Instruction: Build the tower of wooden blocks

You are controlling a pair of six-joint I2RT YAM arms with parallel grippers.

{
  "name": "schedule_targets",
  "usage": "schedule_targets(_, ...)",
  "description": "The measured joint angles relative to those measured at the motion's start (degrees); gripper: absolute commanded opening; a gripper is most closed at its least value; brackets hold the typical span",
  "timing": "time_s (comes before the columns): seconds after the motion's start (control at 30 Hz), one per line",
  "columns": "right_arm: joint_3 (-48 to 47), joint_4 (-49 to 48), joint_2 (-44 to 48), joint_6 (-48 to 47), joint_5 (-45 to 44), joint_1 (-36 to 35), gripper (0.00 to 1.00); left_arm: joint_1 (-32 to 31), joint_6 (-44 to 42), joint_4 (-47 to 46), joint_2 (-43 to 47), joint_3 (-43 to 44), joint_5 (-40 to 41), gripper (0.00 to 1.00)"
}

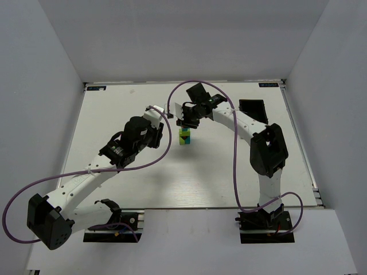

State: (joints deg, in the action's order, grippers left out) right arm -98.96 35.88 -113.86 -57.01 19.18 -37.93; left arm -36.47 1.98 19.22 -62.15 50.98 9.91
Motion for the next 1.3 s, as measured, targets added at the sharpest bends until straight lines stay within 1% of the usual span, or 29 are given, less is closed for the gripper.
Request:
schedule_targets(0.03,0.0,0.0,0.0,0.0,0.0,0.0,0.49,0.0,0.0,0.0,0.0,0.0,0.0,0.50)
schedule_targets(0.1,0.0,0.0,0.0,0.1,0.0,0.0,0.53,0.0,0.0,0.0,0.0,0.0,0.0,0.50)
schedule_targets(0.13,0.0,0.0,0.0,0.0,0.0,0.0,0.57,0.0,0.0,0.0,0.0,0.0,0.0,0.50)
schedule_targets(0.23,0.0,0.0,0.0,0.0,0.0,0.0,0.62,0.0,0.0,0.0,0.0,0.0,0.0,0.50)
schedule_targets(0.27,0.0,-0.1,0.0,0.0,0.0,0.0,0.72,0.0,0.0,0.0,0.0,0.0,0.0,0.50)
schedule_targets(0.3,0.0,-0.2,0.0,0.3,0.0,0.0,0.79,0.0,0.0,0.0,0.0,0.0,0.0,0.50)
schedule_targets(0.33,0.0,-0.3,0.0,0.2,-0.1,0.0,0.90,0.0,0.0,0.0,0.0,0.0,0.0,0.50)
schedule_targets(0.57,0.7,-1.8,0.1,0.1,-0.5,0.0,0.90,0.0,0.0,0.0,0.0,0.0,0.1,0.50)
schedule_targets(0.73,3.2,-3.1,1.8,0.2,-1.1,0.1,0.90,0.0,0.0,0.0,0.0,0.0,0.2,0.50)
schedule_targets(0.97,10.8,-5.8,10.3,1.2,-2.4,0.7,0.90,0.0,0.0,0.0,0.0,0.0,1.0,0.50)
schedule_targets(1.07,14.3,-7.3,14.8,2.1,-3.1,1.3,0.90,0.0,-0.1,0.0,0.3,-0.1,1.6,0.61)
schedule_targets(1.1,15.5,-7.8,16.3,2.7,-3.5,1.6,0.90,0.0,-0.1,-0.3,0.6,-0.3,1.7,0.69)
schedule_targets(1.17,18.9,-10.1,19.5,3.8,-4.5,2.1,0.90,0.0,-0.2,-0.3,1.5,-0.9,1.8,0.79)
schedule_targets(1.2,21.2,-11.6,21.4,4.8,-5.4,2.4,0.90,0.0,-0.2,-0.3,2.1,-1.2,1.9,0.87)
schedule_targets(1.3,28.8,-14.9,27.6,9.7,-8.2,3.3,0.90,0.0,-0.7,-0.5,3.8,-1.9,1.0,1.00)
